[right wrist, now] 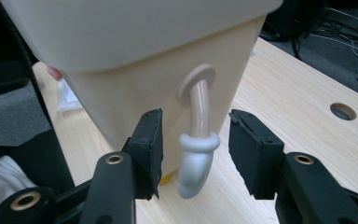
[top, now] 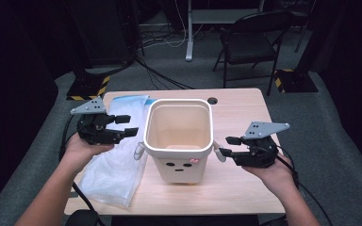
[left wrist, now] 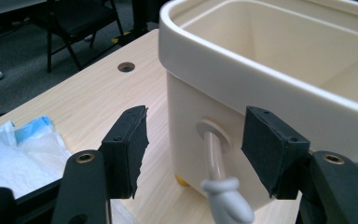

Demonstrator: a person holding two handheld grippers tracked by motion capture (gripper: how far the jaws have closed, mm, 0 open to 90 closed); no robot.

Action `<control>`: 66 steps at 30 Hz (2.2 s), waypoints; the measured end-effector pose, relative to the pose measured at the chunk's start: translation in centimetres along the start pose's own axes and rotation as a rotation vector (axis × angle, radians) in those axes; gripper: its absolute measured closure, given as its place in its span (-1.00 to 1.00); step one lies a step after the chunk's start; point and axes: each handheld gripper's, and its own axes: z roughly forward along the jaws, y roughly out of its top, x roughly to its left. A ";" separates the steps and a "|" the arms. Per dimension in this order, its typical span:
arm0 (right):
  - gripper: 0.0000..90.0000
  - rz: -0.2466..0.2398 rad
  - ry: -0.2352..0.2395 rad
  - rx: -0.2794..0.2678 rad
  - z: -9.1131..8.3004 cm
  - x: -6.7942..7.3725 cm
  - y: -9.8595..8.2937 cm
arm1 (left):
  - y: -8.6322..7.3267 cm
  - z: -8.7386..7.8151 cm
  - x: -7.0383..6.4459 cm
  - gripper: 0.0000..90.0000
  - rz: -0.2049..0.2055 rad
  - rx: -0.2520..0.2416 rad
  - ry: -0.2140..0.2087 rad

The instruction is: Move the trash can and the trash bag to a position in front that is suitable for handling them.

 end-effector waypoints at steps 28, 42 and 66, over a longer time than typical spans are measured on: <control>0.07 -0.075 0.069 -0.022 -3.2 0.6 6.3 | 5.3 1.8 2.5 -0.05 0.011 -0.045 -0.092; 0.24 -0.157 0.196 -0.017 -1.7 2.0 8.3 | 6.4 4.2 2.7 0.04 0.056 -0.037 -0.079; 0.52 -0.226 0.401 0.018 2.8 5.0 9.8 | 6.8 8.1 3.0 0.51 0.109 0.037 -0.090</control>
